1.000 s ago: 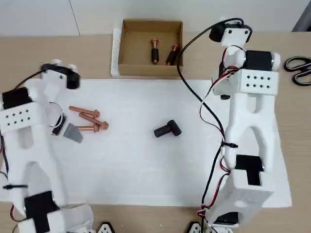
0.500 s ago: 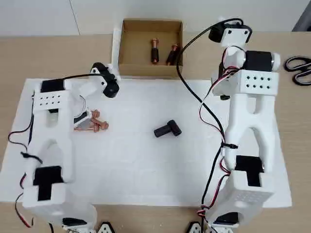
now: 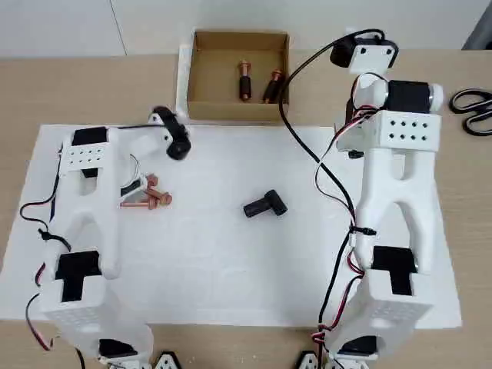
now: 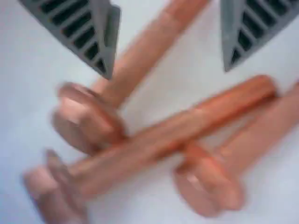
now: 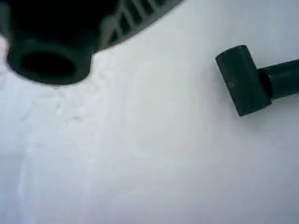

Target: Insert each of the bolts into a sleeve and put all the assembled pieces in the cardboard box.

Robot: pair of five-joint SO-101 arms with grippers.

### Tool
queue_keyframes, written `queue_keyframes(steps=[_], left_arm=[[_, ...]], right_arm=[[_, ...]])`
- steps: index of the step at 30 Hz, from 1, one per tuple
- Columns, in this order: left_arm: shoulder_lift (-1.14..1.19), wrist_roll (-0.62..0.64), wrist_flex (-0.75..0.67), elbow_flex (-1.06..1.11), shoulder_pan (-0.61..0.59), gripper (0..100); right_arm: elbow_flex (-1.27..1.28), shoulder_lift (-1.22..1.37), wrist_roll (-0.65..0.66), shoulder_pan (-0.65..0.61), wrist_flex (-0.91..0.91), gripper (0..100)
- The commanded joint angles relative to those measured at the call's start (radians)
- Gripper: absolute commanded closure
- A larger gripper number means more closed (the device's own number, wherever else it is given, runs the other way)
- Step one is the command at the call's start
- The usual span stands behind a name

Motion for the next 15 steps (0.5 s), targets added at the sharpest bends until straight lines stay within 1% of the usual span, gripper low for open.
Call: queue_keyframes(steps=[1,15], left_arm=[[-0.025,-0.031,0.031,-0.041,0.008,86],[0.123,-0.031,0.015,-0.039,0.038,86]], right_arm=[[-0.003,-0.064,0.003,0.005,0.007,99.5],[-0.003,-0.062,0.002,0.005,0.005,99.5]])
